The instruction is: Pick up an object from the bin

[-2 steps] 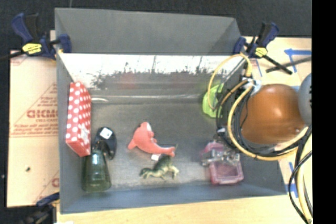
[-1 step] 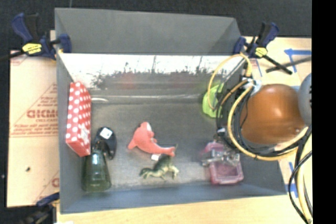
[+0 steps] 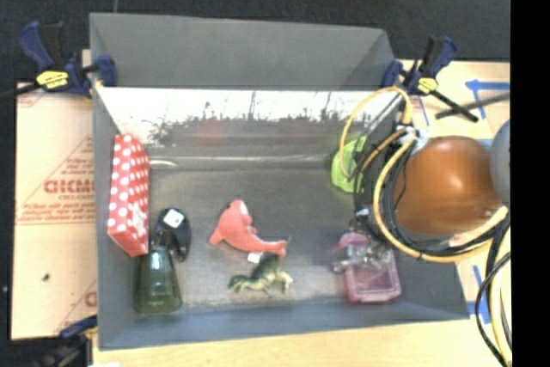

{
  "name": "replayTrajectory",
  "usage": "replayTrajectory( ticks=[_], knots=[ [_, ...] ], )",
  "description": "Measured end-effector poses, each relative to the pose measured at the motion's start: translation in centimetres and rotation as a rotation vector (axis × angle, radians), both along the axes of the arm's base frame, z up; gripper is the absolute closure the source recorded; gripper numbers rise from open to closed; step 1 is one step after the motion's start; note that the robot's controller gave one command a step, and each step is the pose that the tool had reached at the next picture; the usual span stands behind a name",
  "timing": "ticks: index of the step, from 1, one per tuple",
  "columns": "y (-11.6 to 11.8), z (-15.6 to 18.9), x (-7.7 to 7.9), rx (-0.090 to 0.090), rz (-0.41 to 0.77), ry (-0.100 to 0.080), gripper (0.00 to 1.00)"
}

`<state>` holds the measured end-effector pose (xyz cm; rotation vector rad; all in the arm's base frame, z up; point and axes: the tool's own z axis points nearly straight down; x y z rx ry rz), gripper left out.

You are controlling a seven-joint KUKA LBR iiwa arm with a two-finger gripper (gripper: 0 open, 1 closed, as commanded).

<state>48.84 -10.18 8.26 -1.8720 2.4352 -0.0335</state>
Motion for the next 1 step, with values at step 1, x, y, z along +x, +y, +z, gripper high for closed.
replayTrajectory(
  ticks=[1],
  knots=[
    [0.05,0.79,-0.05,0.001,-0.001,0.002,1.00]
  ],
)
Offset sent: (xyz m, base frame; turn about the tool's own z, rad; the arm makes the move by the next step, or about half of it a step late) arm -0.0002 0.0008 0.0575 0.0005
